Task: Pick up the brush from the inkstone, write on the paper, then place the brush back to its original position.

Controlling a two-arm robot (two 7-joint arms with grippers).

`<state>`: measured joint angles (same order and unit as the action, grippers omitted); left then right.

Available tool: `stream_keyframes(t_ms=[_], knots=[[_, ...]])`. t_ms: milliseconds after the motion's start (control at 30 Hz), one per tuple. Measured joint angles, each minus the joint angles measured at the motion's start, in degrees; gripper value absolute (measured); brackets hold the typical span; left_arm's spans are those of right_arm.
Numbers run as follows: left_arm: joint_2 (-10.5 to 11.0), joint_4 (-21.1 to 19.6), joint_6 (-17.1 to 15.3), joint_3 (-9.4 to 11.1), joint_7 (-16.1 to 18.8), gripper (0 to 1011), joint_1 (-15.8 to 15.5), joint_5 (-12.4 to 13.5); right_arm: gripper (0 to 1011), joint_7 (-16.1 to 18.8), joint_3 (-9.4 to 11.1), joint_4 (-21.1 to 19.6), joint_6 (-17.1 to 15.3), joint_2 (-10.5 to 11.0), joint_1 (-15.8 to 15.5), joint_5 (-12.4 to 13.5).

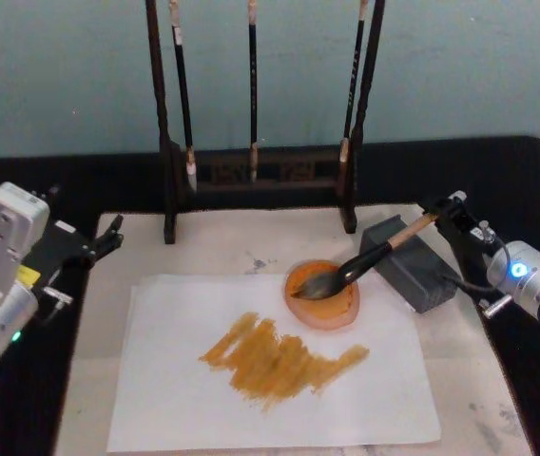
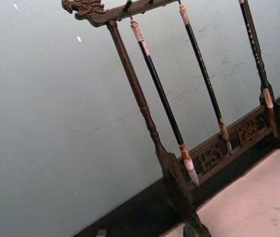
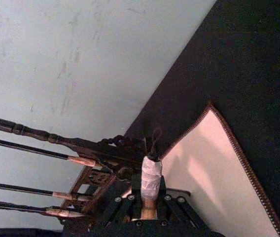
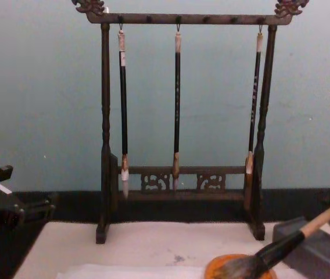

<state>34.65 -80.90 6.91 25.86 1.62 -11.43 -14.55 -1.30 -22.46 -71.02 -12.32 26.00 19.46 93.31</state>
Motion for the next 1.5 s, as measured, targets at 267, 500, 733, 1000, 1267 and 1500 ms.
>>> stream_keyframes(t_ms=[267, 500, 733, 1000, 1267, 1500], knots=[[0.0, 0.0, 0.0, 0.0, 0.0, 1010, 0.0, 0.0, 161, 0.0, -0.09, 0.05, 0.01, 0.06, 0.04, 0.3], [0.0, 0.0, 0.0, 0.0, 0.0, 1009, 0.0, 0.0, 161, 0.01, -0.06, 0.03, 0.05, 0.03, 0.04, 0.26], [0.0, 0.0, 0.0, 0.0, 0.0, 1010, 0.0, 0.0, 291, 0.02, -0.02, 0.0, 0.06, 0.01, 0.01, 0.18], [0.0, 0.0, 0.0, 0.0, 0.0, 1010, 0.0, 0.0, 555, 0.02, 0.01, -0.04, 0.06, 0.01, -0.02, 0.12], [0.0, 0.0, 0.0, 0.0, 0.0, 1010, 0.0, 0.0, 811, 0.02, 0.02, -0.06, 0.06, 0.01, -0.03, 0.07], [0.0, 0.0, 0.0, 0.0, 0.0, 1010, 0.0, 0.0, 1000, 0.02, 0.02, -0.06, 0.05, 0.01, -0.03, 0.04]])
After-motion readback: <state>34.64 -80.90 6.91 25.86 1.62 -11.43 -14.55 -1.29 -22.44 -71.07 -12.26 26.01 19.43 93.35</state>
